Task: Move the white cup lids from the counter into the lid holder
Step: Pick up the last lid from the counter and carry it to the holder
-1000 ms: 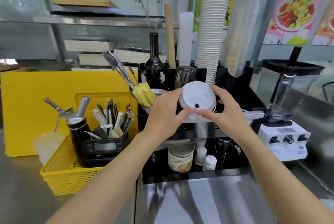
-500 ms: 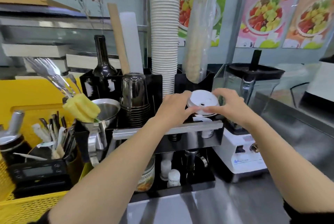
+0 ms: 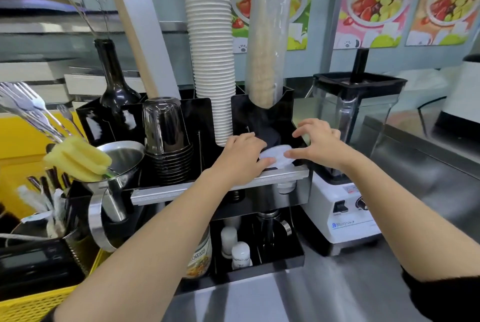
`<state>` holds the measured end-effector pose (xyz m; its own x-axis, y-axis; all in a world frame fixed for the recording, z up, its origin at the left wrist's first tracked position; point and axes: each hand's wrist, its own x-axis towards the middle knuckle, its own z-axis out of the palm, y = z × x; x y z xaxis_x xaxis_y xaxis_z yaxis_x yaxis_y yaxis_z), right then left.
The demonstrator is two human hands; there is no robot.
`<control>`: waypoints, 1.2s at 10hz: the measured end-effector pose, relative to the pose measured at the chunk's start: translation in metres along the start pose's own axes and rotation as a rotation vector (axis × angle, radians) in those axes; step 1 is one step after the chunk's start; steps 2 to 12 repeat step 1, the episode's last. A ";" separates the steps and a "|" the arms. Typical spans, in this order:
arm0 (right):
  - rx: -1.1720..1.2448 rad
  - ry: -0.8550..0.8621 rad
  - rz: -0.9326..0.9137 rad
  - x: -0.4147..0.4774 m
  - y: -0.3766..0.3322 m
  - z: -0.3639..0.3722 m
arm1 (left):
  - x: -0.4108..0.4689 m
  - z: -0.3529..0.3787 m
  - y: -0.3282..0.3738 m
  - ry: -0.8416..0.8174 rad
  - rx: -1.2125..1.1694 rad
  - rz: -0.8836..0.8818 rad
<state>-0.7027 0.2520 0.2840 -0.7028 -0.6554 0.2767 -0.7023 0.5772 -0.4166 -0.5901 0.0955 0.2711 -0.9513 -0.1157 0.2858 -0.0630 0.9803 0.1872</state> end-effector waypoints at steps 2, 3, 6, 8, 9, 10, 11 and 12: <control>-0.008 -0.014 -0.004 -0.003 0.002 0.003 | -0.001 0.003 0.001 0.016 0.006 0.016; -0.008 -0.014 -0.004 -0.003 0.002 0.003 | -0.001 0.003 0.001 0.016 0.006 0.016; -0.008 -0.014 -0.004 -0.003 0.002 0.003 | -0.001 0.003 0.001 0.016 0.006 0.016; -0.008 -0.014 -0.004 -0.003 0.002 0.003 | -0.001 0.003 0.001 0.016 0.006 0.016; -0.008 -0.014 -0.004 -0.003 0.002 0.003 | -0.001 0.003 0.001 0.016 0.006 0.016; -0.008 -0.014 -0.004 -0.003 0.002 0.003 | -0.001 0.003 0.001 0.016 0.006 0.016; -0.008 -0.014 -0.004 -0.003 0.002 0.003 | -0.001 0.003 0.001 0.016 0.006 0.016; -0.008 -0.014 -0.004 -0.003 0.002 0.003 | -0.001 0.003 0.001 0.016 0.006 0.016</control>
